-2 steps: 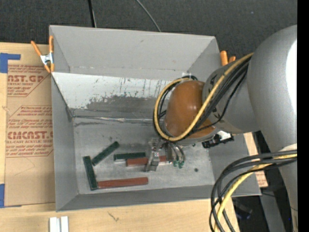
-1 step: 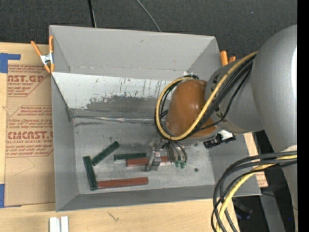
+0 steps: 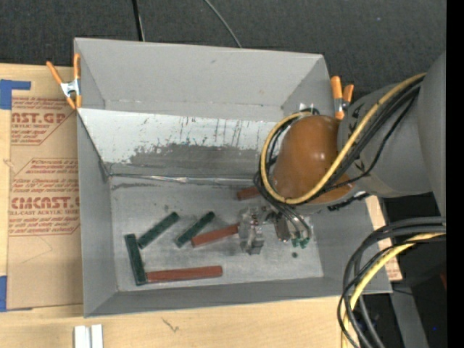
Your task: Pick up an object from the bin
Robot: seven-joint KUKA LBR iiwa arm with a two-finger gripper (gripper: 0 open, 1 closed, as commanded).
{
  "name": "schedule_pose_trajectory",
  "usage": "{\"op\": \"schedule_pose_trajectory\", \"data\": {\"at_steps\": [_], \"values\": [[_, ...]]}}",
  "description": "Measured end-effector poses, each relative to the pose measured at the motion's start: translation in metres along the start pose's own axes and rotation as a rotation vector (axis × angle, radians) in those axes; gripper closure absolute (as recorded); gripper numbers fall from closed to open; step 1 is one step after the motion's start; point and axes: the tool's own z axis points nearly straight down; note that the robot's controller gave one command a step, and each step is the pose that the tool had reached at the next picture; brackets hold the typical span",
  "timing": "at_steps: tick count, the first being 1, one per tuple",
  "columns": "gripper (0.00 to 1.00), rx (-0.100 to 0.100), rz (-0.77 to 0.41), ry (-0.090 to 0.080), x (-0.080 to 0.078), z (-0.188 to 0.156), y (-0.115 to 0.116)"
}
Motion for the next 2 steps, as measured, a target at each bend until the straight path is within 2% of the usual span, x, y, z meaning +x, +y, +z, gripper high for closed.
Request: {"op": "schedule_pose_trajectory", "data": {"at_steps": [1, 2], "values": [[0.0, -0.005, -0.204, 0.008, -0.0116, 0.0308, 0.0442], [0.0, -0.005, -0.204, 0.008, -0.0116, 0.0308, 0.0442]]}}
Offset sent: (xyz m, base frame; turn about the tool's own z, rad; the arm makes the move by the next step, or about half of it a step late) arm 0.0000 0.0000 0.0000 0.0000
